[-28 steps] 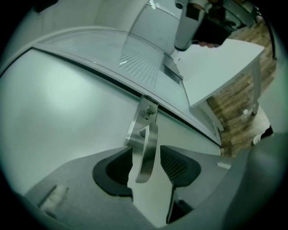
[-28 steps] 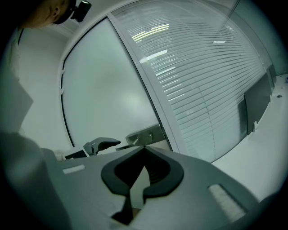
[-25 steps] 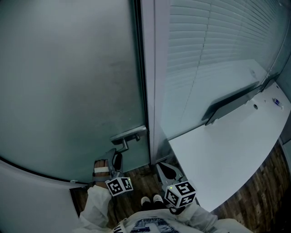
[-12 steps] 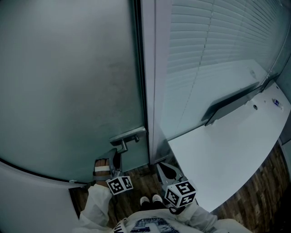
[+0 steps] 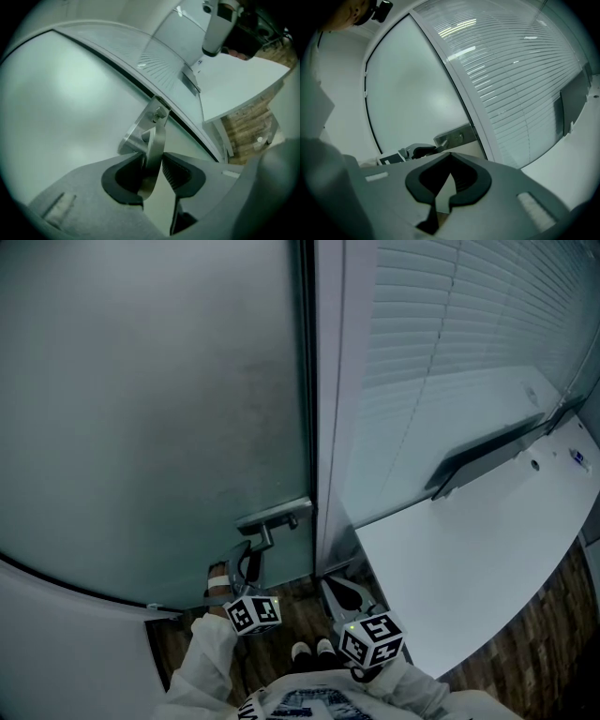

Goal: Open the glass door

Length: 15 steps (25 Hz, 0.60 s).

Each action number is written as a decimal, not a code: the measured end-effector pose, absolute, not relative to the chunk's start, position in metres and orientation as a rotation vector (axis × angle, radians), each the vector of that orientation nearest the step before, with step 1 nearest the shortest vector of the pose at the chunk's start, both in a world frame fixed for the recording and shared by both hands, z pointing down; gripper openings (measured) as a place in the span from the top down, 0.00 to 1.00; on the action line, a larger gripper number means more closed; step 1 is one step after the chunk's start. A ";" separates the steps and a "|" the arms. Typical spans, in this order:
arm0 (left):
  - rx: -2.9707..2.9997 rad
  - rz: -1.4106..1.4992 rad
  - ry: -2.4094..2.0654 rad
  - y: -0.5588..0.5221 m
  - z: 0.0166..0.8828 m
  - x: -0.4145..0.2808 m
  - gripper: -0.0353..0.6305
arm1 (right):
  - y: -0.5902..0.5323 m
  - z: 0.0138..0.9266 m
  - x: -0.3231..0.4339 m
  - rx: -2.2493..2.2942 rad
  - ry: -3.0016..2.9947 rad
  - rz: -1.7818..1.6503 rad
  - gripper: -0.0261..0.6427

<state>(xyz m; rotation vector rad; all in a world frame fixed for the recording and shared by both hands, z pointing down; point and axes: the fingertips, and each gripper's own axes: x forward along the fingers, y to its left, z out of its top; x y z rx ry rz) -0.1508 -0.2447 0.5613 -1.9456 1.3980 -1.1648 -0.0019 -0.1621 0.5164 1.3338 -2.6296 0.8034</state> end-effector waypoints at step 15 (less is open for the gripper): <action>-2.172 -0.925 1.583 -0.229 0.566 -0.146 0.73 | -0.144 0.520 0.008 1.326 -2.596 0.823 0.95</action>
